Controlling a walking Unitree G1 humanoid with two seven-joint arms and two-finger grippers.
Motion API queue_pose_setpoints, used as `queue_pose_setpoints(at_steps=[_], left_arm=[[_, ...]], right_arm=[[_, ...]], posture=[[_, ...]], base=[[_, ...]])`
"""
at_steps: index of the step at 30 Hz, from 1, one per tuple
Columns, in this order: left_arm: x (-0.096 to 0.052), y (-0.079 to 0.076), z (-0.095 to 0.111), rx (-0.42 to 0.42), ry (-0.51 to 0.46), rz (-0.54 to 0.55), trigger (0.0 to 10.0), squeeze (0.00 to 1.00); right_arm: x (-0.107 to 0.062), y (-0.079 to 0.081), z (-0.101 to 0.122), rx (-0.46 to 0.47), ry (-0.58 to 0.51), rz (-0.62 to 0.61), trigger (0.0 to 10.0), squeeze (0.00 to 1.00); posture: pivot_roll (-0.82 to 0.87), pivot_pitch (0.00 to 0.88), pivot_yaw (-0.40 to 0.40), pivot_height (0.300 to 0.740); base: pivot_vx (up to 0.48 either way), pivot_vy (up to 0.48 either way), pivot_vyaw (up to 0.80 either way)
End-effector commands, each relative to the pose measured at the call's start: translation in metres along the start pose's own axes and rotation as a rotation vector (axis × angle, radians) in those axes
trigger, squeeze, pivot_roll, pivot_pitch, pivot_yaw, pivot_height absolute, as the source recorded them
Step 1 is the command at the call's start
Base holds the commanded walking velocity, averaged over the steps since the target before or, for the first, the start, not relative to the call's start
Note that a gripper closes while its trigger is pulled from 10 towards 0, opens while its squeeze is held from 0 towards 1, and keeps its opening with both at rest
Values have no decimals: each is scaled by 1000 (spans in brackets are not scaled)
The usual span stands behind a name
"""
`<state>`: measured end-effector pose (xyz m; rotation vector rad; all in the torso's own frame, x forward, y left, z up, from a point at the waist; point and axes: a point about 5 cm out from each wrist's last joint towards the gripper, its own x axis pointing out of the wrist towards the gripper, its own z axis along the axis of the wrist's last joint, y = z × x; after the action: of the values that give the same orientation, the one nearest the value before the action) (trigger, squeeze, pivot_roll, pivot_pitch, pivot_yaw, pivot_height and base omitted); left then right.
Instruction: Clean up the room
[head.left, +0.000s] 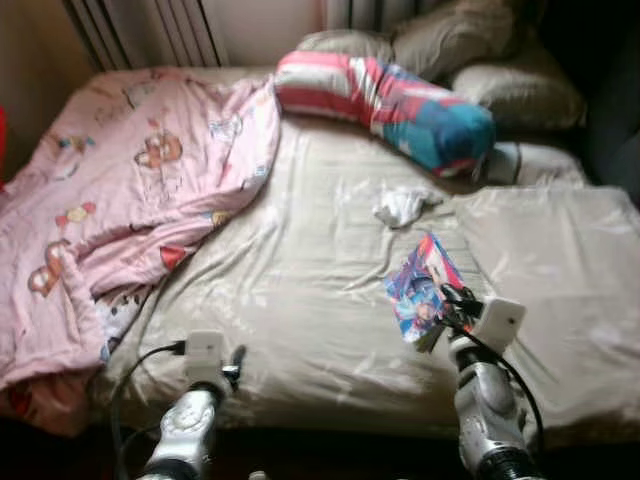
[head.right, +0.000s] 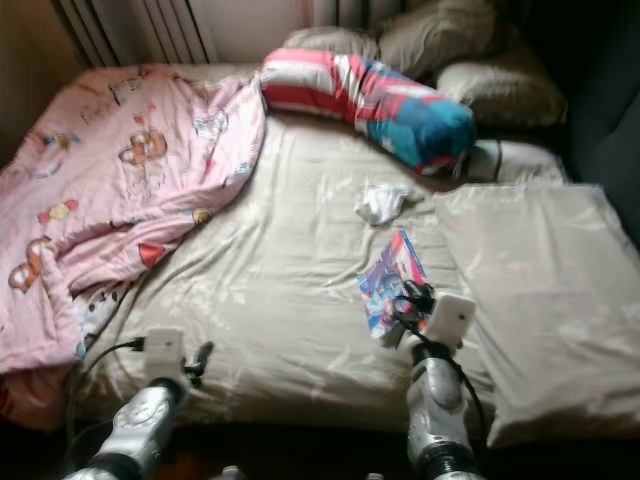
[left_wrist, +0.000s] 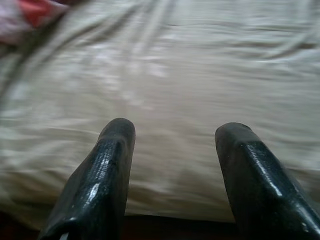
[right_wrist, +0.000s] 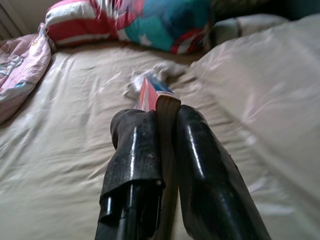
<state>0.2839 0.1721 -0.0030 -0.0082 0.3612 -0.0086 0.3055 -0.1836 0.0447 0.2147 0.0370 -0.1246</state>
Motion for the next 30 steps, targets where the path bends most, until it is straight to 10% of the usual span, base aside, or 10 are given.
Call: queue_pose_setpoints(at_steps=[1, 30], left_arm=[[-3, 12, -4, 8, 24, 31, 10000, 0], [-2, 9, -4, -20, 19, 11, 10000, 0]], right_arm=[[3, 7, 6, 5, -31, 18, 10000, 0], [3, 11, 5, -3, -25, 37, 10000, 0]], posture=[[-44, 151, 21, 726], [-45, 161, 21, 726]], base=[[0, 0, 0], [0, 0, 0]])
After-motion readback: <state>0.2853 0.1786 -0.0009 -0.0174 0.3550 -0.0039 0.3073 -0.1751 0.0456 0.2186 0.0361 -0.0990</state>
